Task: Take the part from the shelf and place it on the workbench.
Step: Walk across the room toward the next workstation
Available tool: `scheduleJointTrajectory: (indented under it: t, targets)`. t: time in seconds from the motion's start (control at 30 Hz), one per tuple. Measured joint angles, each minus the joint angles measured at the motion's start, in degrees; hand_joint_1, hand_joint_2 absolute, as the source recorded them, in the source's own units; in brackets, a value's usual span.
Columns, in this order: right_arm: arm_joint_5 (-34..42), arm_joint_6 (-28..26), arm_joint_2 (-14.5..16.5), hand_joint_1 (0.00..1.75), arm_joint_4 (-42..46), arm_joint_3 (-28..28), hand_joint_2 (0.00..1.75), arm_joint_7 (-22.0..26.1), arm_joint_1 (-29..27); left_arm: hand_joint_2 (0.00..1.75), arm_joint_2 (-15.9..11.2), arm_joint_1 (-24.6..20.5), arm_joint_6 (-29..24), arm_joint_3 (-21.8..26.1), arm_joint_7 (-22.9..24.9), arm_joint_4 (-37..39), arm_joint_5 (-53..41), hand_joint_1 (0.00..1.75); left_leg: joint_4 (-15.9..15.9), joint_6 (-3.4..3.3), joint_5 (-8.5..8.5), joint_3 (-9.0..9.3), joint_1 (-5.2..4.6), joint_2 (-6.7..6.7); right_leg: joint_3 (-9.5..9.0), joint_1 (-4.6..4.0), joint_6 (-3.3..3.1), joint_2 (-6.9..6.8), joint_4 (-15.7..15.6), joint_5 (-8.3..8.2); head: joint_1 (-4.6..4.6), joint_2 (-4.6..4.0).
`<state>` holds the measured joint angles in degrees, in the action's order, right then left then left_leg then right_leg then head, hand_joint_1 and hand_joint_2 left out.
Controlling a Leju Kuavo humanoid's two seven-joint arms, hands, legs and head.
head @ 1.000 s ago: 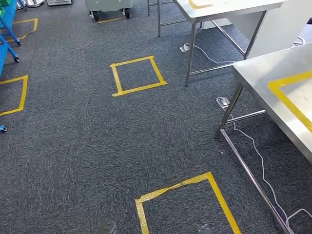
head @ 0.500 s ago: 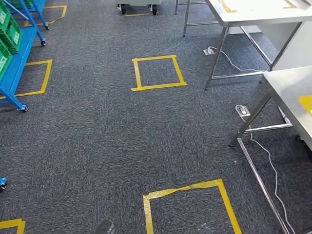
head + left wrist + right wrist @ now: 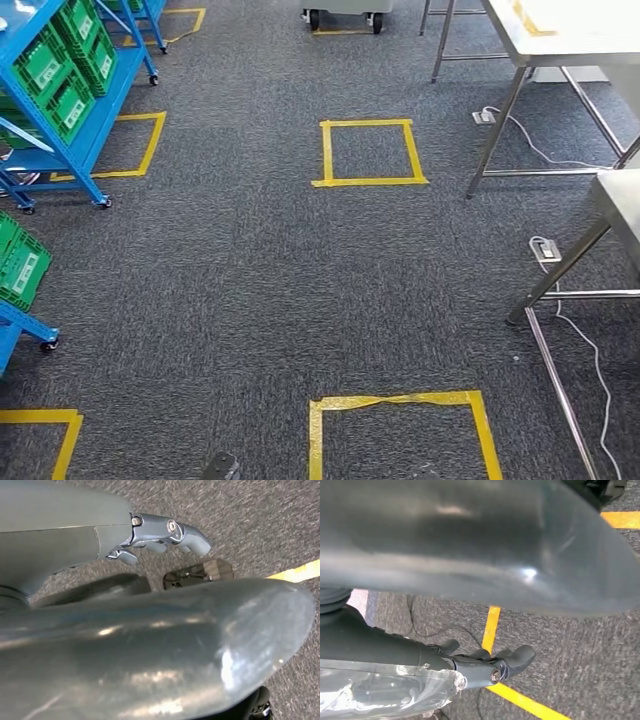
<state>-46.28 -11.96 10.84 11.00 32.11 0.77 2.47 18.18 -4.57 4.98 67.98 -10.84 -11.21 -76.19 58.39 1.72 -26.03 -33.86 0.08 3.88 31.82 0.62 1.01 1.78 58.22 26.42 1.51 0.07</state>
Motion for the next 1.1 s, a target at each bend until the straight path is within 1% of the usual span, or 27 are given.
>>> scheduleJointTrajectory:
  t: [0.07,0.1,0.13,0.17,0.2,0.23,0.27,0.3,0.33,0.37,0.43,0.47,0.5,0.53,0.6,0.63,0.67,0.7,0.73,0.77,0.8,0.83,0.87,0.93,0.97,1.03,1.1]
  targets:
    - [0.0,0.0,0.0,0.0,0.0,0.2,0.0,0.0,-0.1,0.0,0.0,-0.2,0.0,-0.1,0.0,0.0,0.0,0.0,6.4,0.37,-3.7,-3.05,-0.1,-2.21,0.06,-0.06,-0.5,-1.21,-0.1,-0.03,0.29,0.0]
    - [0.0,0.0,0.0,0.0,0.0,0.3,0.0,0.0,-0.2,0.0,0.0,-0.2,0.0,-0.2,0.0,0.0,0.0,0.0,10.4,0.52,-5.46,-4.93,-0.08,-2.67,0.11,-0.12,-0.61,-1.92,-0.1,0.0,0.33,0.0]
    - [0.0,0.0,-0.1,0.0,0.0,0.3,0.0,0.0,-0.3,0.0,0.0,-0.2,0.0,-0.3,0.0,0.0,0.0,0.0,13.3,0.62,-6.42,-6.31,-0.07,-2.89,0.13,-0.15,-0.65,-2.63,-0.1,0.03,0.32,0.0]
    - [-0.1,0.0,-0.1,0.0,0.0,0.4,0.0,0.0,-0.3,0.0,0.0,-0.1,0.0,-0.4,0.0,0.0,-0.1,0.0,14.5,0.67,-6.29,-6.81,-0.05,-3.02,0.14,-0.15,-0.67,-3.28,-0.1,0.06,0.33,0.0]
    - [-0.3,-0.1,-0.1,0.0,0.0,0.4,0.0,-0.3,-0.3,0.0,-0.1,-0.1,0.0,-0.4,0.0,0.0,-0.2,0.0,13.5,0.67,-5.09,-6.19,-0.04,-3.17,0.11,-0.14,-0.66,-3.87,-0.1,0.09,0.33,0.0]
    - [-0.4,-0.3,-0.1,0.0,0.0,0.4,0.0,-0.8,-0.2,0.0,-0.1,-0.1,-0.1,-0.4,0.0,0.0,-0.2,0.0,10.4,0.63,-3.16,-4.49,-0.04,-3.6,0.03,-0.11,-0.59,-4.41,-0.1,0.13,0.34,0.0]
    - [-0.6,-0.7,-0.1,0.0,0.0,0.4,0.0,-1.6,-0.1,0.0,-0.1,-0.1,-0.1,-0.5,0.0,0.0,-0.3,0.0,6.4,0.53,-1.25,-2.29,-0.06,-4.81,-0.07,-0.19,-0.45,-4.87,-0.1,0.21,0.37,0.0]
    - [-0.7,-1.2,-0.1,0.0,0.0,0.5,0.0,-2.4,-0.1,0.0,-0.1,-0.2,-0.2,-0.5,0.0,0.0,-0.4,0.0,2.5,0.37,0.0,-0.27,-0.17,-6.1,-0.11,-0.37,-0.22,-5.29,0.1,0.36,0.44,0.0]
    - [-0.7,-1.7,-0.1,0.0,0.0,0.5,0.0,-3.0,-0.1,0.0,0.0,-0.3,-0.3,-0.6,0.0,0.0,-0.4,0.0,-0.1,0.12,0.63,1.03,-0.25,-7.13,-0.12,-0.6,0.05,-5.72,0.2,0.47,0.39,0.0]
    - [-0.6,-2.1,-0.1,0.0,0.0,0.6,0.0,-3.4,-0.1,0.0,0.0,-0.3,-0.3,-0.6,0.1,0.0,-0.4,0.0,-1.4,-0.17,0.67,1.57,-0.35,-7.77,-0.12,-0.83,0.31,-6.18,0.2,0.57,0.33,0.0]
    - [-0.5,-2.5,-0.1,0.0,0.0,0.8,0.0,-3.7,0.0,0.0,0.0,-0.3,-0.3,-0.7,0.3,0.0,-0.4,0.0,-1.8,-0.87,0.62,1.44,-0.35,-6.86,-0.2,-0.92,0.84,-7.13,0.2,0.75,0.13,0.0]
    - [-0.5,-2.6,-0.1,0.0,0.0,0.8,0.0,-3.7,0.1,0.0,0.0,-0.2,-0.4,-0.7,0.5,0.0,-0.5,0.0,-1.9,-1.19,0.71,1.44,-0.25,-6.33,-0.12,-0.82,1.16,-6.83,0.6,1.16,0.05,0.0]
    - [-0.5,-2.7,-0.1,0.0,0.0,0.9,0.0,-3.7,0.2,0.0,0.0,-0.2,-0.4,-0.7,0.6,0.0,-0.5,0.0,-1.9,-1.54,0.81,1.48,-0.12,-5.77,0.34,-0.68,1.47,-5.93,1.8,2.08,-0.09,0.0]
    - [-0.5,-2.7,-0.1,0.0,0.0,0.9,0.0,-3.7,0.2,0.0,0.0,-0.2,-0.4,-0.7,0.6,0.0,-0.5,0.0,-2.0,-1.85,0.9,1.53,0.02,-5.23,1.42,-0.55,1.74,-4.65,4.3,3.56,-0.23,0.0]
    - [-0.5,-2.8,-0.1,0.0,0.0,0.9,0.0,-3.8,0.1,0.0,0.1,-0.3,-0.4,-0.8,0.7,0.0,-0.5,0.0,-2.0,-2.21,0.92,1.51,0.05,-4.07,5.05,-0.44,2.01,-2.5,12.3,7.27,-0.55,0.0]
    - [-0.5,-2.8,-0.1,0.0,0.0,1.0,0.0,-3.8,0.0,0.0,0.1,-0.3,-0.4,-0.8,0.8,0.0,-0.6,0.0,-2.0,-2.27,0.91,1.52,0.05,-3.42,6.77,-0.43,2.06,-2.13,15.7,8.38,-0.59,0.0]
    - [-0.5,-2.8,-0.1,0.0,0.0,1.0,0.0,-3.9,0.0,0.0,0.1,-0.3,-0.4,-0.8,0.8,0.0,-0.6,0.0,-2.0,-2.28,0.91,1.55,0.05,-2.76,7.71,-0.41,2.08,-1.99,17.3,8.43,-0.62,0.0]
    - [-0.5,-2.8,-0.1,0.0,0.0,1.0,0.0,-3.9,0.0,0.0,0.1,-0.2,-0.4,-0.8,0.8,0.0,-0.6,0.0,-2.0,-2.26,0.92,1.62,0.07,-2.1,7.51,-0.34,2.07,-1.9,16.5,7.3,-0.61,0.0]
    - [-0.5,-2.8,-0.1,0.0,0.0,1.0,0.0,-3.9,0.0,0.0,0.1,-0.2,-0.4,-0.8,0.9,0.0,-0.6,0.0,-2.0,-2.18,0.91,1.72,0.13,-1.44,6.19,-0.21,2.06,-1.67,13.5,5.26,-0.62,0.0]
    - [-0.5,-2.8,-0.1,0.0,0.0,1.0,0.0,-3.9,0.0,0.0,0.1,-0.2,-0.4,-0.8,0.9,0.0,-0.6,0.0,-1.9,-1.98,0.87,1.79,0.19,-0.79,4.26,0.04,2.14,-0.86,9.3,3.15,-0.63,0.0]
    - [-0.5,-2.8,-0.1,0.0,0.0,1.0,0.0,-3.9,0.1,0.0,0.1,-0.2,-0.4,-0.8,0.9,0.0,-0.6,0.0,-1.7,-1.68,0.82,1.75,0.18,-0.2,2.37,0.3,2.18,0.3,5.3,1.69,-0.67,0.0]
    - [-0.5,-2.8,-0.1,0.0,0.0,1.0,0.0,-4.0,0.1,0.0,0.1,-0.3,-0.4,-0.8,0.9,0.0,-0.6,0.0,-1.6,-1.32,0.85,1.61,0.17,0.33,1.02,0.49,2.13,1.31,2.5,0.86,-0.69,0.0]
    - [-0.5,-2.8,-0.1,0.0,0.0,1.0,0.0,-4.0,0.1,0.0,0.0,-0.3,-0.4,-0.8,0.9,0.0,-0.6,0.0,-1.5,-0.93,0.95,1.4,0.16,0.77,0.4,0.56,1.99,2.08,1.1,0.73,-0.7,0.0]
    - [-0.6,-2.8,-0.2,0.0,0.0,1.1,0.0,-4.0,0.1,0.0,0.0,-0.2,-0.4,-0.8,0.9,0.0,-0.8,0.0,-1.7,-0.24,1.32,1.02,0.32,1.6,0.36,0.4,1.31,1.74,1.0,0.71,-0.68,0.0]
    - [-0.6,-2.8,-0.2,0.0,0.0,1.1,0.0,-4.0,0.2,0.0,0.0,-0.1,-0.4,-0.8,0.9,0.0,-0.9,0.0,-1.7,0.05,1.25,0.89,0.38,1.51,0.37,0.37,0.93,1.28,0.9,0.57,-0.69,0.0]
    - [-0.8,-2.8,-0.2,0.0,0.0,1.2,0.0,-4.0,0.2,0.0,0.0,-0.1,-0.4,-0.8,0.9,0.0,-1.1,0.0,0.8,0.49,-0.6,-0.38,0.24,-0.16,0.33,0.41,0.21,0.2,0.6,0.34,-0.38,0.0]
    - [-1.0,-2.7,-0.2,0.0,0.0,1.2,0.0,-4.1,0.2,0.0,0.0,-0.3,-0.4,-0.9,0.9,0.0,-1.2,0.0,7.5,0.74,-4.23,-3.56,0.1,-2.23,0.37,0.25,-0.2,-1.14,0.6,0.35,-0.04,0.0]
